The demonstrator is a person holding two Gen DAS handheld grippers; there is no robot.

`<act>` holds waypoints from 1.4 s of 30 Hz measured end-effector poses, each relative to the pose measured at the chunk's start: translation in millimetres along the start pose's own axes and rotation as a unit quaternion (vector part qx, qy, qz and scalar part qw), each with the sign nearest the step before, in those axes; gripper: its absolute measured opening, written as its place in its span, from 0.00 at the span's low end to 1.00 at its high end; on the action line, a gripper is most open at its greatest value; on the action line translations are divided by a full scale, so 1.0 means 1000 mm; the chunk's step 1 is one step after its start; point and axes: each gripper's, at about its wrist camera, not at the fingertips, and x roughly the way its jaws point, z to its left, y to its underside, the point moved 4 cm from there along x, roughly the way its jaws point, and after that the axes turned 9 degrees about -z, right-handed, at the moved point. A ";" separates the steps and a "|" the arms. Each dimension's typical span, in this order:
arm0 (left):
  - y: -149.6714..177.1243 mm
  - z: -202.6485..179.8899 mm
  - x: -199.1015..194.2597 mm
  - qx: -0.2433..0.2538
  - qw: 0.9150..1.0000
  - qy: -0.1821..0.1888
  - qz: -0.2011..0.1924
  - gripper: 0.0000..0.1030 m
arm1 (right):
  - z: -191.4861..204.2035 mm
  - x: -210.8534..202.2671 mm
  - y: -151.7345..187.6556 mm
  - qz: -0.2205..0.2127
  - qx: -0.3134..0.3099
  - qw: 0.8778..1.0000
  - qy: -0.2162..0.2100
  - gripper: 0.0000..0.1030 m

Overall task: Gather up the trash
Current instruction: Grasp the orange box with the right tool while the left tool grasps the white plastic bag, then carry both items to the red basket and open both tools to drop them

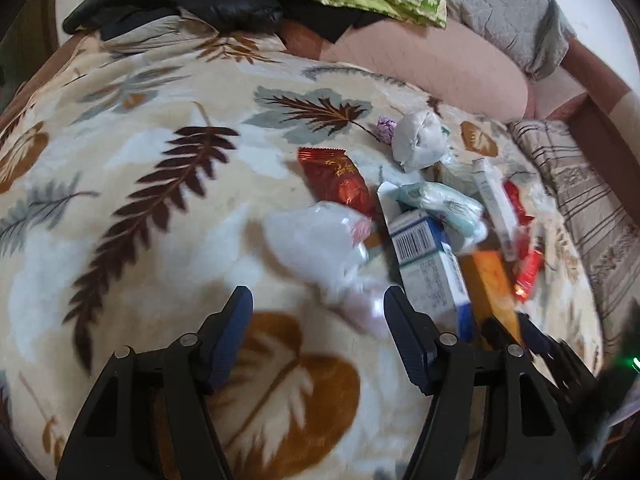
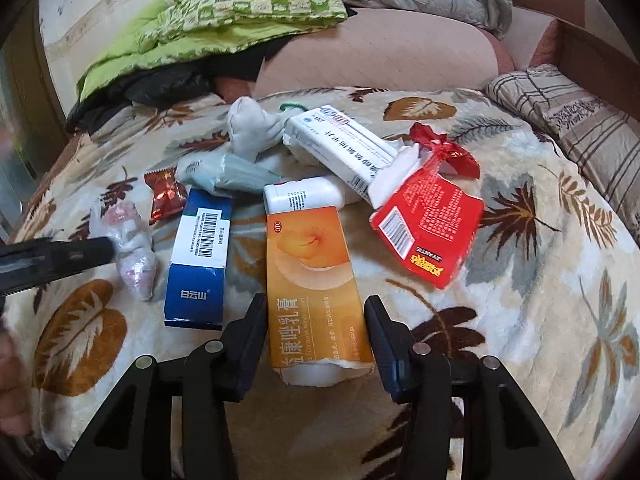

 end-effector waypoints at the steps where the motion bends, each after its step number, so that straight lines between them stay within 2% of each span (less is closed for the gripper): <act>1: 0.000 -0.001 0.005 0.002 1.000 0.000 0.003 0.55 | -0.001 -0.002 0.000 -0.003 0.002 1.000 -0.001 0.51; 2: -0.001 -0.005 0.014 0.002 1.000 0.008 0.009 0.45 | -0.002 -0.004 -0.001 -0.005 0.002 1.000 -0.002 0.51; 3: 0.000 -0.006 0.020 0.002 1.000 0.012 0.014 0.29 | -0.002 -0.007 -0.001 -0.009 0.003 1.000 -0.004 0.51; 4: 0.000 -0.007 0.024 -0.001 1.000 0.018 0.017 0.27 | -0.001 -0.010 -0.001 -0.011 0.003 1.000 -0.005 0.51; 9: 0.004 -0.012 0.013 0.014 0.999 0.033 -0.009 0.25 | -0.006 -0.024 0.001 -0.021 0.018 1.000 -0.013 0.51; 18: 0.032 -0.033 -0.055 0.050 0.994 0.088 -0.040 0.24 | -0.019 -0.092 0.009 -0.062 0.064 0.995 -0.033 0.51; 22: 0.043 -0.074 -0.084 0.099 0.985 0.133 -0.044 0.24 | -0.041 -0.138 0.020 -0.077 0.089 0.993 -0.027 0.51; 25: 0.054 -0.106 -0.101 0.128 0.976 0.171 -0.044 0.24 | -0.078 -0.180 0.033 -0.085 0.124 0.989 -0.003 0.51; 29: 0.079 -0.169 -0.120 0.181 0.955 0.232 -0.031 0.24 | -0.135 -0.238 0.057 -0.105 0.171 0.978 0.052 0.51; 33: 0.114 -0.240 -0.135 0.234 0.928 0.289 -0.004 0.25 | -0.202 -0.294 0.092 -0.114 0.233 0.957 0.131 0.51; 38: 0.167 -0.328 -0.150 0.288 0.890 0.351 0.042 0.25 | -0.257 -0.328 0.134 -0.102 0.288 0.932 0.194 0.52; 40: 0.189 -0.360 -0.154 0.302 0.878 0.367 0.054 0.25 | -0.274 -0.336 0.150 -0.094 0.307 0.923 0.212 0.52; 42: 0.206 -0.387 -0.155 0.311 0.868 0.382 0.069 0.25 | -0.285 -0.339 0.160 -0.088 0.315 0.919 0.222 0.53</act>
